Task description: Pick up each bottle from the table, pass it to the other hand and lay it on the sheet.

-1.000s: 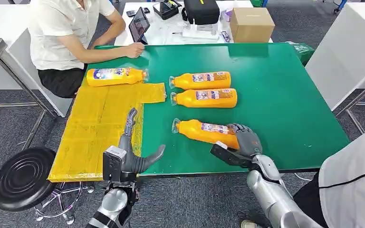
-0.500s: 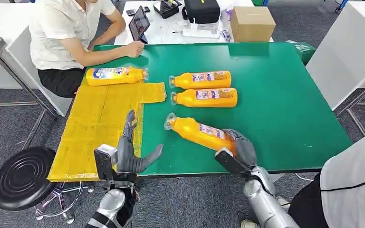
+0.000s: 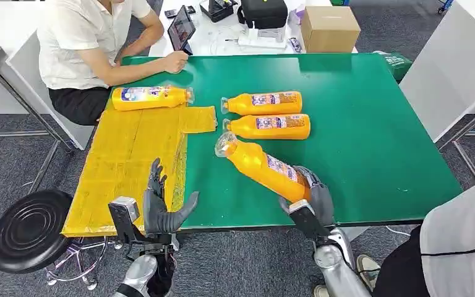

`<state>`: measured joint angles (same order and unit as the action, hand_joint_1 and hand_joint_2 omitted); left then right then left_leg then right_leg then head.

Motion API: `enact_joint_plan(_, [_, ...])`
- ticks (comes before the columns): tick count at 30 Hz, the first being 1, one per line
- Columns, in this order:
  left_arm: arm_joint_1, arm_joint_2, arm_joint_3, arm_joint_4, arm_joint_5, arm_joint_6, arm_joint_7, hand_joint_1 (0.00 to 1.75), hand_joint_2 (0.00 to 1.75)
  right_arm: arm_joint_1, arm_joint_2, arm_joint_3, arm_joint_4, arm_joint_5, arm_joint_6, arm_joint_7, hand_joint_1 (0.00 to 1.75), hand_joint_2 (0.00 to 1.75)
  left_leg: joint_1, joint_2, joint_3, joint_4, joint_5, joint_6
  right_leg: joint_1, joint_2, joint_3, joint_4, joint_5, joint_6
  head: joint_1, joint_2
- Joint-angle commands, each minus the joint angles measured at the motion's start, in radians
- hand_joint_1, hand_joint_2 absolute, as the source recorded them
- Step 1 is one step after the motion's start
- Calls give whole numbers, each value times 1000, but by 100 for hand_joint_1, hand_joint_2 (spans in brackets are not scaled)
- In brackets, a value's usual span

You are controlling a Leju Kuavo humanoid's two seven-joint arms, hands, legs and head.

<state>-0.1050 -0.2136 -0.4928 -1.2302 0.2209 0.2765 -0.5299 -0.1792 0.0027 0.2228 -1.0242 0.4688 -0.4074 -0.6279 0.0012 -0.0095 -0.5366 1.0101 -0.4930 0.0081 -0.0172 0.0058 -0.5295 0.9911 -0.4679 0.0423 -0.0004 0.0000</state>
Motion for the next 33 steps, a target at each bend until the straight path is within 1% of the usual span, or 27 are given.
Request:
enact_joint_plan(1, [7, 43, -28, -28, 117, -163, 101, 0, 175, 7, 21, 23, -75, -12, 34, -13, 175, 175, 0, 2, -1, 0, 1, -1, 1, 0, -2, 0, 1, -2, 0, 0])
enact_joint_plan(3, [10, 43, -33, -23, 160, -210, 103, 0, 175, 7, 33, 43, -81, -19, 46, -14, 175, 175, 1, 3, -1, 0, 1, -1, 1, 2, -2, 0, 2, -2, 0, 0])
enact_joint_plan(4, [10, 45, -39, -23, 184, -239, 104, 0, 175, 7, 42, 59, -87, -29, 60, -18, 171, 175, 0, 3, 0, 0, 0, -1, 1, 2, -1, 0, 1, -2, 0, 0])
enact_joint_plan(5, [9, 46, -43, -22, 202, -257, 115, 0, 175, 7, 49, 75, -88, -31, 68, -19, 175, 175, 1, 4, -1, 0, 1, -1, 1, 3, -2, 0, 2, -3, 0, 0])
enact_joint_plan(6, [9, 47, -45, -22, 245, -296, 137, 0, 175, 8, 55, 95, -88, -36, 79, -20, 173, 175, 1, 4, -1, 0, 0, -1, 1, 3, -2, 0, 1, -2, 0, 0])
enact_joint_plan(12, [7, 50, -49, -23, 264, -309, 147, 0, 175, 5, 56, 110, -83, -44, 79, -22, 173, 175, 0, 2, 0, 0, 0, 0, 1, 1, -1, 0, 1, -1, 0, 0])
enact_joint_plan(13, [9, 49, -47, -22, 299, -338, 165, 0, 175, 3, 54, 117, -81, -49, 87, -24, 173, 175, 1, 2, -1, 0, 1, -1, 1, 0, -1, 0, 1, -2, 0, 0])
enact_joint_plan(14, [12, 53, -53, -26, 366, -397, 195, 0, 175, 2, 58, 135, -78, -55, 100, -34, 173, 175, 1, 2, -1, 0, 1, -1, 2, 1, -2, -1, 2, -2, 0, 0])
enact_joint_plan(17, [6, 58, -89, -40, 322, -381, 167, 0, 175, 5, 83, 166, -72, -69, 102, -42, 175, 175, 1, 3, -1, 0, 0, -1, 1, 2, -1, 0, 1, -2, 0, 0])
enact_joint_plan(19, [-20, 51, -111, -24, 233, -298, 122, 0, 175, 0, 89, 190, -57, -77, 97, -41, 175, 175, 1, 2, -1, 0, 1, -1, 1, 1, -2, 0, 1, -2, 0, 0])
enact_joint_plan(22, [-33, 42, -109, -19, 284, -323, 134, 0, 175, -22, 96, 212, 1, -81, 103, -33, 175, 175, 1, 1, -1, 0, 1, -1, 1, 0, -1, 0, 1, -2, 0, 0])
enact_joint_plan(24, [-31, 48, -113, -39, 316, -357, 133, 0, 175, -39, 104, 229, 56, -82, 103, -47, 175, 175, 0, 1, 0, 0, 1, -1, 1, 0, -1, 0, 1, -1, 0, 0])
enact_joint_plan(27, [-31, 49, -113, -41, 317, -357, 133, 0, 175, -36, 107, 230, 57, -81, 100, -49, 175, 175, 0, 2, 0, 0, 0, 0, 1, 1, -1, 0, 1, -1, 0, 0])
enact_joint_plan(30, [-26, 49, -106, -47, 366, -393, 147, 0, 175, -46, 114, 250, 89, -83, 109, -52, 175, 175, 0, 1, 0, 0, 1, -1, 1, 0, 0, 0, 1, -1, 0, 0])
enact_joint_plan(31, [-29, 50, -106, -47, 369, -395, 146, 0, 175, -45, 119, 258, 99, -83, 115, -53, 175, 175, 1, 3, -1, 0, 1, -1, 1, 2, -1, -1, 2, -2, 0, 0])
enact_joint_plan(33, [-33, 49, -107, -45, 358, -385, 132, 0, 175, -51, 123, 271, 120, -81, 117, -58, 175, 175, 0, 2, 0, -1, 1, 0, 1, 1, -1, 0, 1, -1, 0, 0])
